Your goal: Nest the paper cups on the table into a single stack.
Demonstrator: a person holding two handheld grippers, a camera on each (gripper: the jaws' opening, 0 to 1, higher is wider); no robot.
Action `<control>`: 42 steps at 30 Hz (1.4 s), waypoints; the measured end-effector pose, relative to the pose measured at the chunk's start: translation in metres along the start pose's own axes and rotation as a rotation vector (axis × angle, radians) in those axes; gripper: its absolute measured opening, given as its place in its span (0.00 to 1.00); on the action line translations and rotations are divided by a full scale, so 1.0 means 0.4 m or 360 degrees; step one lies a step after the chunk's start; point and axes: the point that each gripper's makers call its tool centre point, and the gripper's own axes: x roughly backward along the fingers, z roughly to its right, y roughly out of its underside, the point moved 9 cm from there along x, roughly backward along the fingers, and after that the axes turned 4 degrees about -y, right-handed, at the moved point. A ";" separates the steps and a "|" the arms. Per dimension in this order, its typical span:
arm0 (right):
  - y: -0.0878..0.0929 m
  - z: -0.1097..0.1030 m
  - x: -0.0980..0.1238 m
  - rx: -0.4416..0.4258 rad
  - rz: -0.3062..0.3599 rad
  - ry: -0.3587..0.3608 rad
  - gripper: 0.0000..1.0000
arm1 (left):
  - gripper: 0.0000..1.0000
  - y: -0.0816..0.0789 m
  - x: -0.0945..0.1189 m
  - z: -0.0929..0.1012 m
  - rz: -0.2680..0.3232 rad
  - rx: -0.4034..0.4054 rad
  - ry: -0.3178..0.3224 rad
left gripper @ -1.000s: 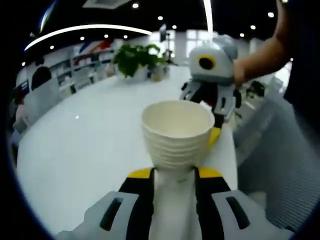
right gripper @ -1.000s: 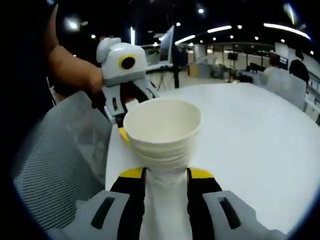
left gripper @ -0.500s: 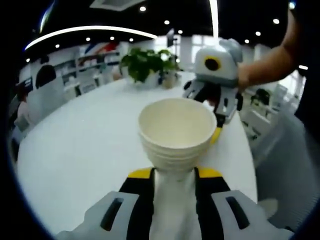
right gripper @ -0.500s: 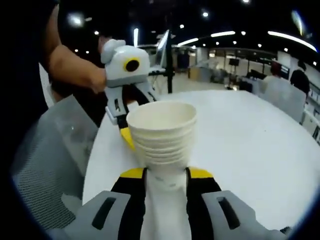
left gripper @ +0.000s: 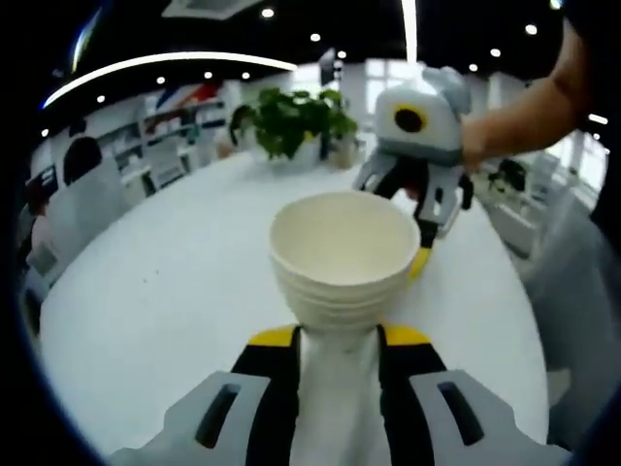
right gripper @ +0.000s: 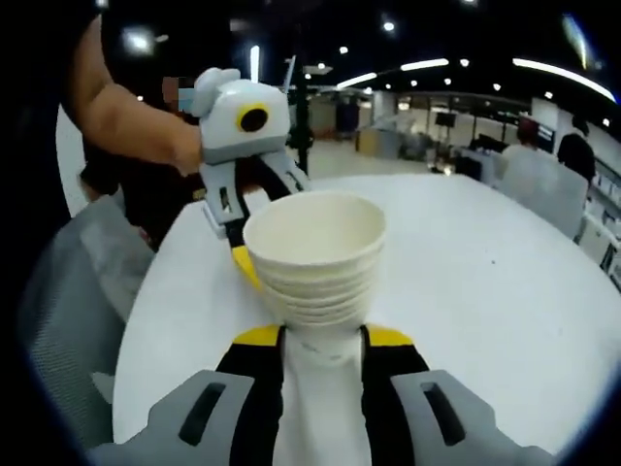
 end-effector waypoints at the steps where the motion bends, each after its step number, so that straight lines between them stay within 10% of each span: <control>1: -0.001 0.005 -0.001 0.0001 -0.0006 0.0002 0.27 | 0.30 -0.001 -0.005 -0.007 -0.0004 0.0000 -0.0001; 28: 0.030 0.099 -0.053 -0.0107 -0.0079 -0.0035 0.28 | 0.30 0.037 -0.069 -0.098 -0.0031 0.0093 0.0066; 33: 0.045 0.097 -0.049 -0.0164 -0.0231 0.0004 0.17 | 0.30 0.036 -0.065 -0.100 -0.0004 0.0142 0.0015; 36: 0.040 0.090 -0.038 -0.0167 -0.0182 0.0005 0.29 | 0.26 0.061 -0.049 -0.104 -0.0186 0.0300 -0.0032; 42: 0.043 0.095 0.006 -0.0229 -0.0171 0.0128 0.42 | 0.33 0.072 -0.007 -0.099 -0.0106 0.0332 -0.0097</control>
